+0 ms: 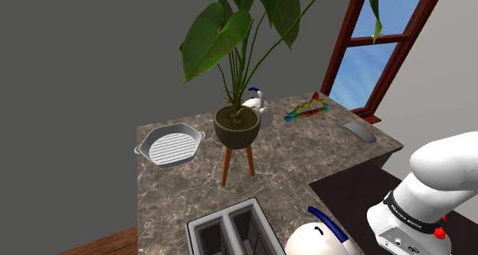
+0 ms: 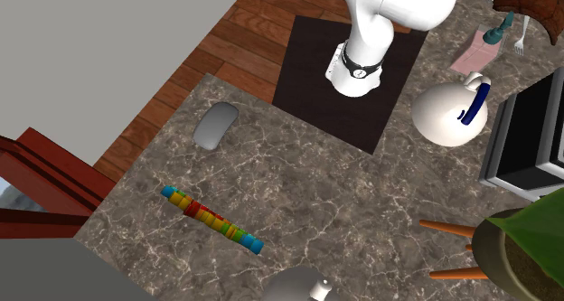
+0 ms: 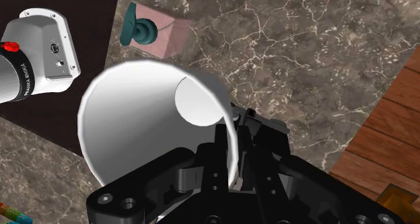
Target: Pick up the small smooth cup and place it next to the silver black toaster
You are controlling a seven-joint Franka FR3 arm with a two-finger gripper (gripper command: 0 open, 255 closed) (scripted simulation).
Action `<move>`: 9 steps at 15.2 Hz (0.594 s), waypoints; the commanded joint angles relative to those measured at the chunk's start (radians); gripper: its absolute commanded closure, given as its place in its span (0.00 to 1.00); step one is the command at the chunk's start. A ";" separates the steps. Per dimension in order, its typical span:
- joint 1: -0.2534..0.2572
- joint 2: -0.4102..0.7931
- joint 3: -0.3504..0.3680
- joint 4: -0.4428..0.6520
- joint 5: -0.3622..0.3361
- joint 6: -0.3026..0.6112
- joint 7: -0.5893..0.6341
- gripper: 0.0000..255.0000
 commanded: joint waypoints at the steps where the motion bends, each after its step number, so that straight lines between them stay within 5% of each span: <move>1: -0.024 -0.011 0.025 0.017 0.015 0.005 0.009 1.00; 9: 0.022 -0.046 0.030 -0.099 0.039 0.093 -0.017 1.00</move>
